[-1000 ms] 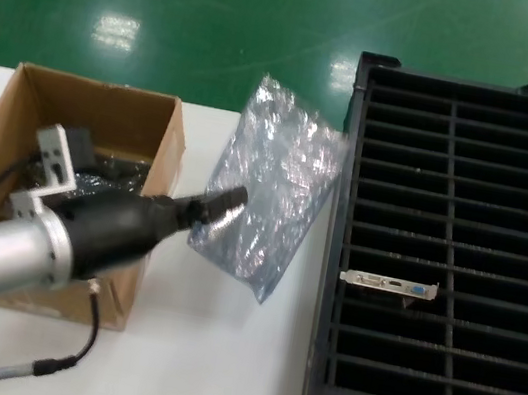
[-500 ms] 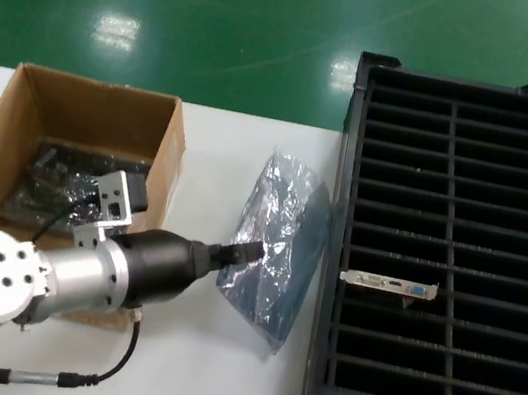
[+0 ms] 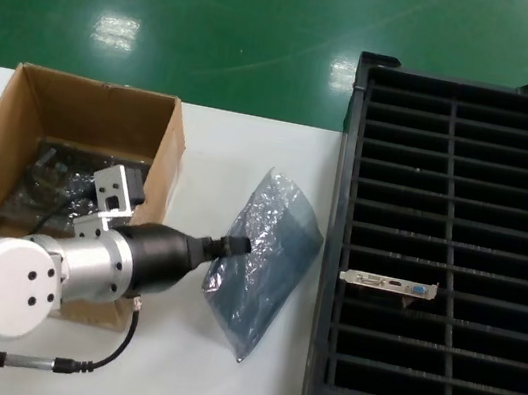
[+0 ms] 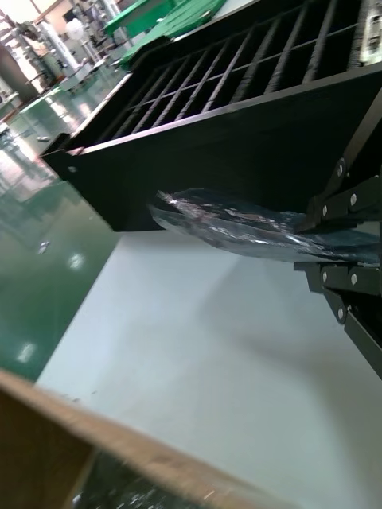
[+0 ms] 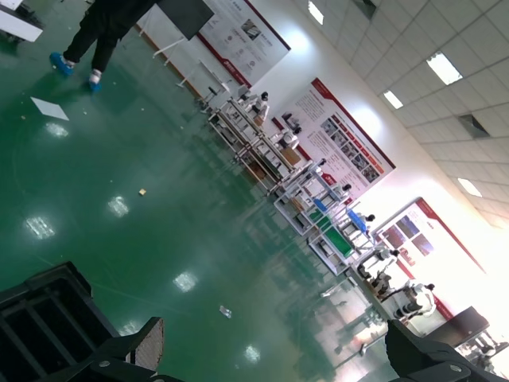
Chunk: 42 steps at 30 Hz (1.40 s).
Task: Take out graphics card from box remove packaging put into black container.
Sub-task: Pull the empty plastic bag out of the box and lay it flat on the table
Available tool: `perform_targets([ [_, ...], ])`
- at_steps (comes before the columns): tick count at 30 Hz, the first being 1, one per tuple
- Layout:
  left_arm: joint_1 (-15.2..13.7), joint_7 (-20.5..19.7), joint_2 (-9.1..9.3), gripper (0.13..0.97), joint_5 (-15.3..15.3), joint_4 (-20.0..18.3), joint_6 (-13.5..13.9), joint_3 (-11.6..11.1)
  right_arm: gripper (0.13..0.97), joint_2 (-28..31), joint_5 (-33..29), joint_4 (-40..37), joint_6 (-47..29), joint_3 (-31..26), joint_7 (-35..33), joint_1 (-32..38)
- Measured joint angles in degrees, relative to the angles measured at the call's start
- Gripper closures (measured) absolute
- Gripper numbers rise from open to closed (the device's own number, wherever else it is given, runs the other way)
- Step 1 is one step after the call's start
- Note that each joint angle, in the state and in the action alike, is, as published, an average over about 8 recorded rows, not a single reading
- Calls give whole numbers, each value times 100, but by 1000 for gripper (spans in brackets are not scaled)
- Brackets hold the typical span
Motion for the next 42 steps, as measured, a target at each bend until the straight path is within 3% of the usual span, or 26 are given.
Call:
perform_targets([
  [5,384,-373,64,845,957,-256,254,-902,129,-16,7,-1,-4,15,-26,2],
  [12,1170,-474,124,738,2135,-1071,424,-2548,129,-26,11,-1,-7,25,-42,4],
  [17,1763,-75,269,628,2505,-1819,389,-3701,129,-28,12,-1,-7,28,-46,4],
  [20,2024,246,354,628,2502,-2154,331,-4184,129,-29,12,-1,-7,28,-47,4],
  [24,2194,555,410,546,2394,-2336,255,-4441,129,-11,101,-15,41,20,-75,-38],
  [29,2316,934,475,411,2227,-2347,170,-4508,129,54,448,-70,230,-15,-185,-197],
  [42,2804,2526,743,217,1518,-2362,-185,-4749,129,332,1921,-301,1034,-163,-659,-867],
])
